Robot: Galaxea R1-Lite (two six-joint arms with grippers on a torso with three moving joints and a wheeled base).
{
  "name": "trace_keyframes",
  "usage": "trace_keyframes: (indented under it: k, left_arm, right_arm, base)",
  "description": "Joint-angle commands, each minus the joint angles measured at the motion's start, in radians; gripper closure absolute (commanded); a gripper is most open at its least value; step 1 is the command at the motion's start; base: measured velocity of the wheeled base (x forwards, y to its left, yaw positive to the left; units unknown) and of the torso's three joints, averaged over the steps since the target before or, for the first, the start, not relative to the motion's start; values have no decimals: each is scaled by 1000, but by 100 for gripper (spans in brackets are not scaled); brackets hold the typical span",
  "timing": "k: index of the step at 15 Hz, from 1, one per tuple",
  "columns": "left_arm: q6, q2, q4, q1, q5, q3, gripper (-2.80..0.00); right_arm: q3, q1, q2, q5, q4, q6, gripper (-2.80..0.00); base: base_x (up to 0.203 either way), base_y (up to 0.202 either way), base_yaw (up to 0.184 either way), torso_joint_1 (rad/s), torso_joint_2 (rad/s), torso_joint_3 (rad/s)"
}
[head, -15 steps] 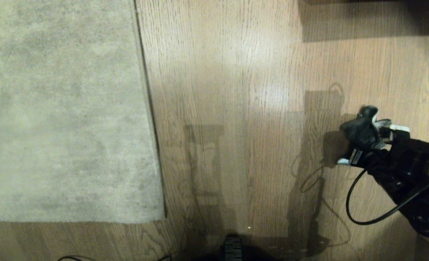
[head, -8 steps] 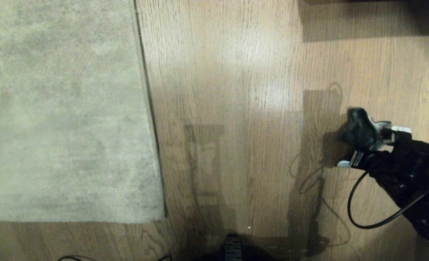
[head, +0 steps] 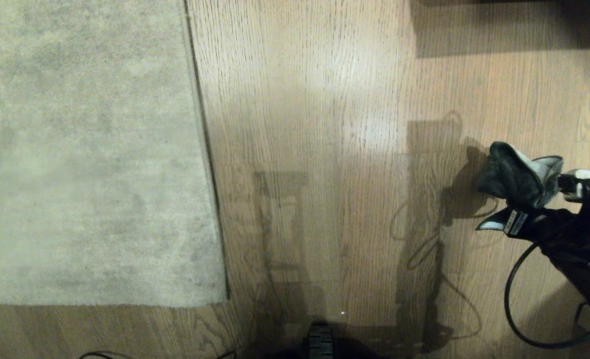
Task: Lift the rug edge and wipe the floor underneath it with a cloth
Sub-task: Pick up the rag, then lift up the carpet
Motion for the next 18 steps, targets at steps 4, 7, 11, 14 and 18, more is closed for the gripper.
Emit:
trace_keyframes:
  k: [4, 7, 11, 14, 18]
  left_arm:
    - [0, 0, 0, 0, 0, 0, 0]
    - [0, 0, 0, 0, 0, 0, 0]
    - [0, 0, 0, 0, 0, 0, 0]
    - [0, 1, 0, 0, 0, 0, 0]
    - [0, 0, 0, 0, 0, 0, 0]
  right_arm:
    - [132, 4, -296, 8, 47, -17, 0]
    - [190, 0, -431, 6, 108, -20, 0]
    - [238, -3, -664, 7, 270, -35, 0]
    - [239, 1, -880, 8, 537, -65, 0]
    - [259, 2, -1098, 13, 792, -79, 0]
  base:
    - [0, 0, 0, 0, 0, 0]
    - [0, 0, 0, 0, 0, 0]
    - [0, 0, 0, 0, 0, 0]
    - [0, 0, 0, 0, 0, 0]
    - [0, 0, 0, 0, 0, 0]
